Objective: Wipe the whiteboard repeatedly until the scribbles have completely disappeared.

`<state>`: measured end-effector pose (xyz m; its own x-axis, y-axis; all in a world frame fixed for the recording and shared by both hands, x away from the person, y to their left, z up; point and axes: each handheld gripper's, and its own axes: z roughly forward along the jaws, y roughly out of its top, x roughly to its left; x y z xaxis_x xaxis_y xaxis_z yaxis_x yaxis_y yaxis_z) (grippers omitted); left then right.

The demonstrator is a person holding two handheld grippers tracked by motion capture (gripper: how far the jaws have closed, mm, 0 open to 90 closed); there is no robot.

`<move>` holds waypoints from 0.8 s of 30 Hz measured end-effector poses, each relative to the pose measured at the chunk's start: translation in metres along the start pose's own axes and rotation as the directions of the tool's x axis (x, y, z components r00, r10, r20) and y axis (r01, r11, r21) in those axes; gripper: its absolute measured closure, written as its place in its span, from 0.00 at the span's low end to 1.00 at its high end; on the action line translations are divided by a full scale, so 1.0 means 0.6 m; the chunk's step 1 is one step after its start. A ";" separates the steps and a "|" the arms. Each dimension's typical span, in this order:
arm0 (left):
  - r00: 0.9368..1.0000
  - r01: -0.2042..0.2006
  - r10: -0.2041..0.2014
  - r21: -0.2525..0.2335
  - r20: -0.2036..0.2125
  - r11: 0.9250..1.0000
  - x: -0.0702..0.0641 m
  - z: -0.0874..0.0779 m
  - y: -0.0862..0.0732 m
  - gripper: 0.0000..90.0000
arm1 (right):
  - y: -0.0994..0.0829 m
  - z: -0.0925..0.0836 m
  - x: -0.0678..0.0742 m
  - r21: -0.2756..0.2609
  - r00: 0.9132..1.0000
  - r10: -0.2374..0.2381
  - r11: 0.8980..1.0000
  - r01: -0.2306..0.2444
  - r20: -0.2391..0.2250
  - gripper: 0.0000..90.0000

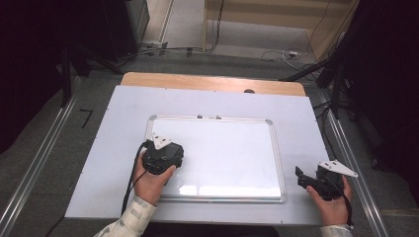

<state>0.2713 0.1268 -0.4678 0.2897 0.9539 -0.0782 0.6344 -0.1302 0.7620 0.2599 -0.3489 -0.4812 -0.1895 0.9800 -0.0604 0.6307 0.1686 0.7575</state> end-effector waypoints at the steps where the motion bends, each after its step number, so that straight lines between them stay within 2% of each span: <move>1: 1.000 0.002 -0.002 -0.001 -0.006 1.000 0.003 -0.002 0.000 0.46 | 0.000 0.000 0.000 0.000 1.000 0.002 1.000 -0.002 0.000 0.20; 12: 0.999 0.043 -0.043 0.000 -0.025 0.999 0.019 -0.013 -0.004 0.46 | 0.001 -0.002 0.000 -0.001 1.000 0.005 1.000 -0.005 0.002 0.20; 24: 0.994 0.092 -0.093 -0.010 -0.064 0.996 0.035 -0.025 -0.017 0.46 | 0.003 -0.001 0.000 -0.009 1.000 0.002 1.000 -0.002 -0.010 0.20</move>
<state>0.2601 0.1521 -0.4672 0.1833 0.9772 -0.1074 0.6515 -0.0389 0.7577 0.2603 -0.3484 -0.4794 -0.1960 0.9792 -0.0527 0.6245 0.1661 0.7631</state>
